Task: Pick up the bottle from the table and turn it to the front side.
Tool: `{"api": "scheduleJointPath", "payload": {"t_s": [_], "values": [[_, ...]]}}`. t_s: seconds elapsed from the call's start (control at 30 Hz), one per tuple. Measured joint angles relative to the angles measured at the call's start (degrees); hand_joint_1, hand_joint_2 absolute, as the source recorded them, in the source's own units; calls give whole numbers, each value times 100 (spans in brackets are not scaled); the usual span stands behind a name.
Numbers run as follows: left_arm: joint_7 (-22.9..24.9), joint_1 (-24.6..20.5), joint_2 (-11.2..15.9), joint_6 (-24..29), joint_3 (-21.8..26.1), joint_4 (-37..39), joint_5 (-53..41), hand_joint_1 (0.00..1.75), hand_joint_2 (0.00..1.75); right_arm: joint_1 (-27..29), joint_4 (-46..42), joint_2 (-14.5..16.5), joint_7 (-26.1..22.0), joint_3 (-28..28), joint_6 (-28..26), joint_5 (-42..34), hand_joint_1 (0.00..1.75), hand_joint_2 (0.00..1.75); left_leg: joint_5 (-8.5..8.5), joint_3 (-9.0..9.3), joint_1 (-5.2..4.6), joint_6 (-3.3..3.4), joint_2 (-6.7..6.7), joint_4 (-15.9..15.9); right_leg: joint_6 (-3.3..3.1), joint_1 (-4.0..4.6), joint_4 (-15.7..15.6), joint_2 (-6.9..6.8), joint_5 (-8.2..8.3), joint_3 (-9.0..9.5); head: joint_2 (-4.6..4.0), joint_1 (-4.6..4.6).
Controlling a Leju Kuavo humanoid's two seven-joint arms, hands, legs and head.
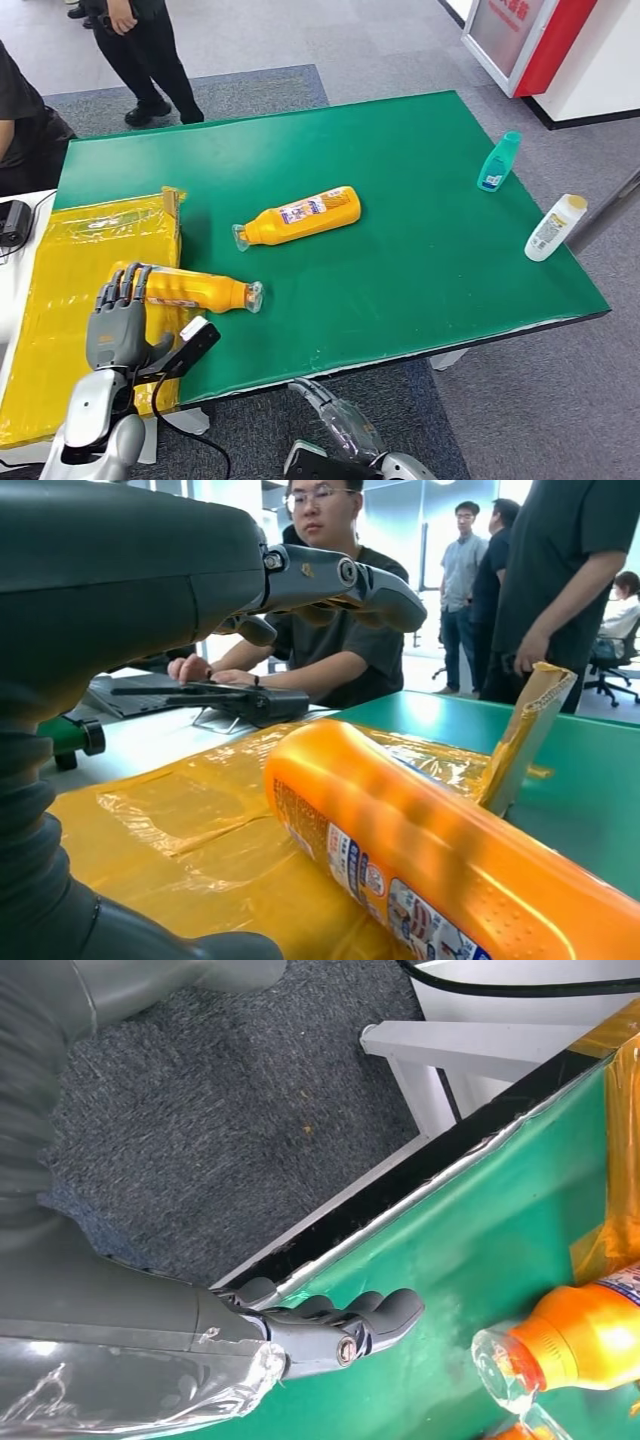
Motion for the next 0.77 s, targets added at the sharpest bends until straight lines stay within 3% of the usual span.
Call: {"api": "scheduleJointPath", "payload": {"t_s": [0.23,0.33,0.4,0.5,0.63,0.77], "values": [[-524,137,-207,79,198,-224,192,0,175,30,-1,0,50,-19,-3,5,0,175,-1,0,0,1,0,0,0,0,0,0,0,0,0,1],[-957,353,-394,18,365,-560,754,0,175,117,-32,0,86,-69,-26,12,0,175,-4,-1,-1,4,0,0,1,-1,0,0,-1,0,0,1],[-1360,560,-525,-187,478,-856,1607,0,175,202,-81,0,98,-119,-66,23,0,175,-8,-1,-2,5,0,0,2,-3,0,0,-3,0,0,1],[-2197,1008,-721,-756,649,-1361,3545,0,175,362,-193,0,-12,-213,-181,40,0,175,-16,-1,-3,3,0,0,5,-3,-1,1,-10,0,0,1],[-3425,1715,-882,-2018,950,-1833,6107,0,175,576,-413,0,-577,-320,-501,-202,0,175,-23,-1,-3,1,1,0,3,-3,-1,1,-21,0,0,0],[-4224,2306,-1094,-3144,1347,-1977,6953,0,175,784,-756,0,-1069,-397,-787,-521,0,175,-29,0,-2,3,1,0,2,-3,-1,0,-29,1,0,-1]]}}
